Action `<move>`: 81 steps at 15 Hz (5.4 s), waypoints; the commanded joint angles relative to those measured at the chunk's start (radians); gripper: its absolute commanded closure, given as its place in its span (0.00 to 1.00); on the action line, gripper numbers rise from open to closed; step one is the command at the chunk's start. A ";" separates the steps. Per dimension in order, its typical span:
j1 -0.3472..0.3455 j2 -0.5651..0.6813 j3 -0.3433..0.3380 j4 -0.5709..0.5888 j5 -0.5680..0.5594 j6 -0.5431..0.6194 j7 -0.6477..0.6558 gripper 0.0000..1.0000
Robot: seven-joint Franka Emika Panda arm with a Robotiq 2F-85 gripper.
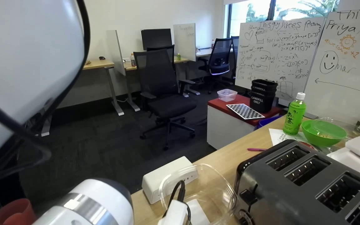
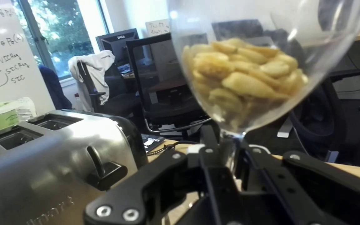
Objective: Pour the contents in the wine glass into the clear bowl
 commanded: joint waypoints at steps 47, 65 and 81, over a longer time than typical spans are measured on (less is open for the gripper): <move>0.712 1.134 -0.638 0.000 0.025 -0.972 0.635 0.96; 0.838 1.121 -0.665 0.003 0.026 -0.686 0.080 0.96; 0.828 1.120 -0.670 0.001 0.026 -0.680 0.144 0.85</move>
